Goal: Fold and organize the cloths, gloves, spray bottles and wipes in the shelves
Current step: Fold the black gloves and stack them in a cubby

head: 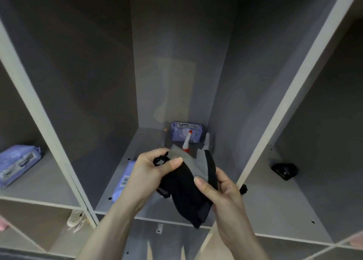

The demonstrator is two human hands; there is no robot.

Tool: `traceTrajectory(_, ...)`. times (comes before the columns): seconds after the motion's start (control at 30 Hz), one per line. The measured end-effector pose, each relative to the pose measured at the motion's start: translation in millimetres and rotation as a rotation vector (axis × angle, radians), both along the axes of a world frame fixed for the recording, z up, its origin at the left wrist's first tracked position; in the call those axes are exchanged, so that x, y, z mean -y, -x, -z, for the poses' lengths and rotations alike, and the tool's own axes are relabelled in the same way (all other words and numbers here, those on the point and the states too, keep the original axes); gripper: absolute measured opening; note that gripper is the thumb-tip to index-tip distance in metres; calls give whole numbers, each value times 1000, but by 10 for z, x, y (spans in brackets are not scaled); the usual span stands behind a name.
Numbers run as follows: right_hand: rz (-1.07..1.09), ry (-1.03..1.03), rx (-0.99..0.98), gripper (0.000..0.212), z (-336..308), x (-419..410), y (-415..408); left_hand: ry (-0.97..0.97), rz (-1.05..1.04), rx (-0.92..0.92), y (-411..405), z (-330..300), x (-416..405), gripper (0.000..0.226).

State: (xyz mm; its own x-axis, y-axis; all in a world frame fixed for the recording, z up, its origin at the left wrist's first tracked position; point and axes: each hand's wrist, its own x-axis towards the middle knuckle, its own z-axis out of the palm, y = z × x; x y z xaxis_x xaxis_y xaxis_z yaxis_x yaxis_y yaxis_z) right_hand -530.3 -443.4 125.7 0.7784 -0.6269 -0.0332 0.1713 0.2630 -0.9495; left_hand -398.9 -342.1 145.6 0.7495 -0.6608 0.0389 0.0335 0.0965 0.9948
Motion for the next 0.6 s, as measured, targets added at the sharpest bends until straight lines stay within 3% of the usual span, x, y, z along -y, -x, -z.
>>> traceTrajectory(0.1, 56, -60, 50, 43, -12, 15, -2, 32, 51, -69, 15, -39, -2, 12)
traceTrajectory(0.2, 29, -155, 107, 39, -26, 9, 6, 95, 100, -190, -51, -33, -9, 29)
traceTrajectory(0.37, 184, -212, 154, 32, 33, -38, -39, 380, 277, -637, -131, 88, -12, 92)
traceTrajectory(0.43, 233, -204, 151, 36, 49, -92, -92, 435, 348, -743, 13, 160, 21, 91)
traceTrajectory(0.5, 249, -208, 156, 55, 71, -132, -146, 445, 352, -807, 185, 200, 67, 76)
traceTrajectory(0.6, 225, -222, 173, 72, 100, -131, -153, 318, 123, -706, 254, 192, 109, 43)
